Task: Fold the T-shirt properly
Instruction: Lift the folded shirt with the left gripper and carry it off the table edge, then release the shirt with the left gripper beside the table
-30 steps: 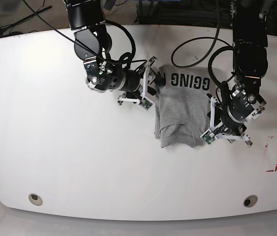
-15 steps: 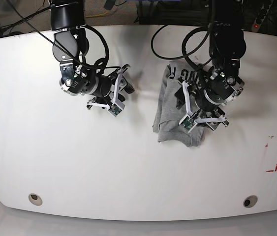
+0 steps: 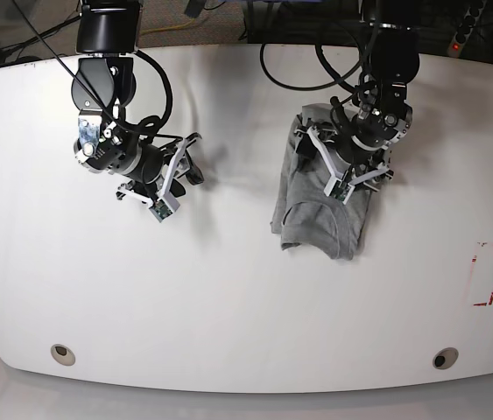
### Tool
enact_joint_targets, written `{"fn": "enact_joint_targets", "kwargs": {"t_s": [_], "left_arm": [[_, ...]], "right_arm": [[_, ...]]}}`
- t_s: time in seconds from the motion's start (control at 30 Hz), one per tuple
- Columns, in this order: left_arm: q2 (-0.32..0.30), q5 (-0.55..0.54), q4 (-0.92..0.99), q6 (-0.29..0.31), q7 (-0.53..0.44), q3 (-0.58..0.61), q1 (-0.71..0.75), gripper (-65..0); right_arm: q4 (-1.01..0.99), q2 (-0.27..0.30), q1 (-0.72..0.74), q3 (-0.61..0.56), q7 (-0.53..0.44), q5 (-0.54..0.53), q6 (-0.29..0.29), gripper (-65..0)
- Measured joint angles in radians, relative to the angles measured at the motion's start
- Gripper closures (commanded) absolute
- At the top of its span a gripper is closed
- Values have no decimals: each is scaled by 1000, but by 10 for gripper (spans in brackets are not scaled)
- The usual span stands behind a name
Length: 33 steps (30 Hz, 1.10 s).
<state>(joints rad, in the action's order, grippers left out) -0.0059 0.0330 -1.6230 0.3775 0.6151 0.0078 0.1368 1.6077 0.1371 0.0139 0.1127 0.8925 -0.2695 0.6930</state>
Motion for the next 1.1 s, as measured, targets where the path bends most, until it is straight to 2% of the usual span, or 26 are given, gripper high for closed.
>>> {"fn": "enact_joint_targets", "kwargs": {"t_s": [0.1, 0.23, 0.37, 0.43, 0.67, 0.77, 0.87, 1.1], "left_arm": [[0, -26, 57, 16, -90, -52, -2, -492], [-16, -54, 125, 40, -134, -123, -24, -492], [-128, -76, 160, 38, -143, -132, -23, -492], [-209, -97, 164, 40, -141, -140, -15, -492], [-404, -113, 226, 28, -133, -282, 22, -492], [-495, -132, 304, 66, -123, -328, 15, -492], [-560, -149, 380, 104, -108, -380, 16, -492], [-653, -137, 461, 190, -84, -465, 36, -492]], "right_arm": [[0, -3, 0, 19, -1, 0, 0, -231], [0, -1, 0, 44, 1, 0, 0, -231], [0, 2, 0, 56, 1, 1, -1, -231], [2, 1, -1, 56, 2, 1, -1, -231], [3, -1, -10, 67, 1, 1, 0, -231], [3, 0, -9, 70, 1, 1, 0, -231], [3, 0, -8, 69, 0, 0, 0, -231], [36, -1, -11, 69, 1, 3, 0, -231]]}}
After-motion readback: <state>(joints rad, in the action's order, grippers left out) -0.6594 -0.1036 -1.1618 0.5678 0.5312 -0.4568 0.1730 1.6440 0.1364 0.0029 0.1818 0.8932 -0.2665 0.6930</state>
